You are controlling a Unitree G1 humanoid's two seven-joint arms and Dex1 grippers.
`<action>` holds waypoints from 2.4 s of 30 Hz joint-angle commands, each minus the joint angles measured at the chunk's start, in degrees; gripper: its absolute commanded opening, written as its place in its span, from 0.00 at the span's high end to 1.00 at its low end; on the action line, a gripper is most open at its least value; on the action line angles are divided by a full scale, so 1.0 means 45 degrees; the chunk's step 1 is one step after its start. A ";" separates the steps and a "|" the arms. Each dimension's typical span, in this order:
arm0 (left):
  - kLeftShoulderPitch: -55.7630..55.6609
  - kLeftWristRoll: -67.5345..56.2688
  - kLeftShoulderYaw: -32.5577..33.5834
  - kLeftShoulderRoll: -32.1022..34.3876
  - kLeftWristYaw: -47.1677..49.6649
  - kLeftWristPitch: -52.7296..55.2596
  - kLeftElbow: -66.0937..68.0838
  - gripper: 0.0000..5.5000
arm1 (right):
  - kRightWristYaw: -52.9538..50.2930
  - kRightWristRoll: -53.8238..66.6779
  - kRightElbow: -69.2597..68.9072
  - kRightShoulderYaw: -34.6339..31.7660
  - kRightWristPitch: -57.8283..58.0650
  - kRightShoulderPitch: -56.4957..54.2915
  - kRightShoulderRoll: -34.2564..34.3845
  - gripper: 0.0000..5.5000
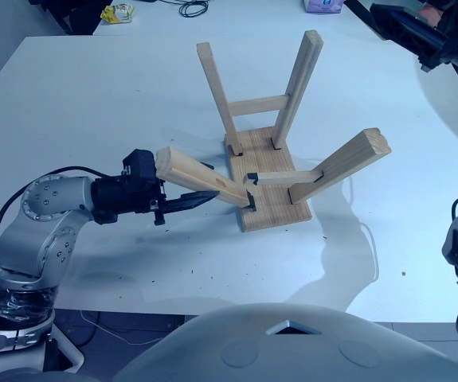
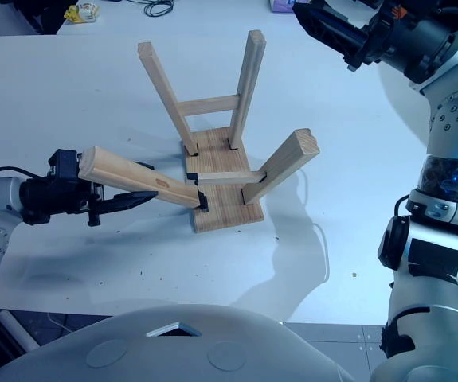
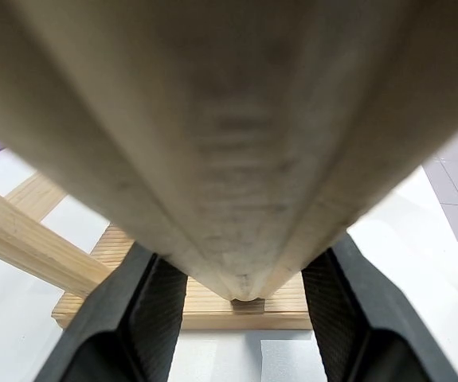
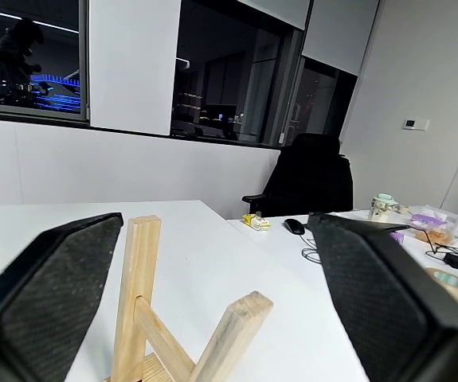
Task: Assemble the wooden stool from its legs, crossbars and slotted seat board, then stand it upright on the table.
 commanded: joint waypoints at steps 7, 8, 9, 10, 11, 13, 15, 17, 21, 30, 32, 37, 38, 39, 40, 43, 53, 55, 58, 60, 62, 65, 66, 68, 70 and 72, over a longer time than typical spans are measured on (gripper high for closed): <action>-0.0293 0.0108 -0.0472 0.0522 -0.0508 0.0390 -0.0005 0.63 | -0.0734 0.0495 -0.0991 -0.0524 0.0312 0.0827 0.0126 0.22; -0.0347 0.0186 -0.0530 0.0572 -0.0588 0.0334 0.0100 0.63 | -0.0811 0.0538 -0.1061 -0.0558 0.0332 0.0893 0.0134 0.22; -0.0398 0.0239 -0.0589 0.0600 -0.0643 0.0298 0.0186 0.63 | -0.0880 0.0574 -0.1131 -0.0577 0.0339 0.0963 0.0140 0.22; -0.0460 0.0261 -0.0667 0.0608 -0.0664 0.0292 0.0210 0.63 | -0.0935 0.0610 -0.1166 -0.0592 0.0341 0.1019 0.0140 0.22; -0.0547 0.0232 -0.0749 0.0592 -0.0662 0.0330 0.0191 0.63 | -0.0989 0.0644 -0.1207 -0.0607 0.0341 0.1076 0.0138 0.22; -0.0728 0.0357 -0.0999 0.0567 -0.0731 0.0260 0.0221 0.63 | -0.1161 0.0720 -0.1353 -0.0651 0.0375 0.1181 0.0176 0.22; -0.0821 0.0568 -0.1253 0.0514 -0.0732 0.0164 0.0267 0.63 | -0.1308 0.0796 -0.1500 -0.0675 0.0403 0.1275 0.0239 0.22; -0.0982 0.0697 -0.1409 0.0457 -0.0624 0.0126 0.0351 0.63 | -0.1413 0.0880 -0.1617 -0.0731 0.0450 0.1458 0.0249 0.22; -0.1063 0.0832 -0.1309 0.0694 -0.0770 -0.0088 0.0601 0.63 | -0.1575 0.1081 -0.1851 -0.0778 0.0581 0.1775 0.0170 0.22; -0.3076 0.0802 -0.1673 0.0363 -0.1235 0.0082 0.2201 0.63 | -0.2055 0.1360 -0.2592 -0.0861 0.0821 0.2431 0.0373 0.22; -0.3252 0.0911 -0.1896 0.0187 -0.1255 0.0040 0.2320 0.63 | -0.2132 0.1395 -0.2702 -0.0841 0.0840 0.2506 0.0437 0.22; -0.2626 0.1063 -0.2054 0.0250 -0.1302 0.0011 0.1737 0.63 | -0.2283 0.1536 -0.2917 -0.0923 0.0896 0.2725 0.0462 0.22; -0.2488 0.1264 -0.2114 0.0351 -0.1378 -0.0127 0.1690 0.63 | -0.2339 0.1572 -0.3012 -0.0945 0.0911 0.2797 0.0465 0.22; -0.2365 0.1421 -0.2165 0.0444 -0.1451 -0.0232 0.1655 0.63 | -0.2392 0.1622 -0.3158 -0.0951 0.0926 0.2892 0.0479 0.22; -0.2248 0.1480 -0.2185 0.0536 -0.1490 -0.0243 0.1564 0.63 | -0.2425 0.1678 -0.3276 -0.0942 0.0935 0.2961 0.0496 0.22; -0.2215 0.1450 -0.2216 0.0771 -0.1708 -0.0199 0.1464 0.63 | -0.2653 0.1806 -0.3652 -0.0990 0.0955 0.3244 0.0589 0.22; -0.2958 0.1963 -0.2423 0.1900 -0.2678 -0.0200 0.2786 0.63 | -0.3434 0.2020 -0.5225 -0.1157 0.0903 0.4985 0.0796 0.22; -0.3161 0.2121 -0.2576 0.2164 -0.2871 -0.0148 0.2888 0.63 | -0.3671 0.2120 -0.5518 -0.1232 0.0898 0.5264 0.0861 0.22; -0.3504 0.2071 -0.2841 0.2237 -0.2558 0.0416 0.2543 0.63 | -0.3960 0.2264 -0.5992 -0.1216 0.0892 0.5764 0.0994 0.22; -0.3580 0.1983 -0.2866 0.2324 -0.2462 0.0629 0.2388 0.63 | -0.4168 0.2363 -0.6280 -0.1291 0.0960 0.6059 0.1056 0.22; -0.3653 0.1855 -0.2862 0.2449 -0.2544 0.0791 0.2259 0.63 | -0.4356 0.2459 -0.6483 -0.1431 0.0982 0.6317 0.1100 0.22; -0.3951 0.1155 -0.2585 0.2440 -0.2830 0.1216 0.2389 0.63 | -0.4581 0.2564 -0.6764 -0.1531 0.0892 0.6749 0.1186 0.22; -0.4059 0.1037 -0.2532 0.2418 -0.2912 0.1296 0.2529 0.63 | -0.4653 0.2590 -0.6824 -0.1540 0.0868 0.6833 0.1201 0.22; -0.4212 0.1039 -0.2510 0.2347 -0.2996 0.1372 0.2839 0.63 | -0.4768 0.2626 -0.6845 -0.1484 0.0830 0.6838 0.1217 0.22; -0.4330 0.1154 -0.2576 0.2234 -0.3014 0.1394 0.3178 0.63 | -0.4834 0.2640 -0.6836 -0.1359 0.0793 0.6746 0.1252 0.22; -0.4417 0.1379 -0.2722 0.2157 -0.3053 0.1299 0.3425 0.63 | -0.4873 0.2633 -0.6832 -0.1262 0.0758 0.6678 0.1288 0.22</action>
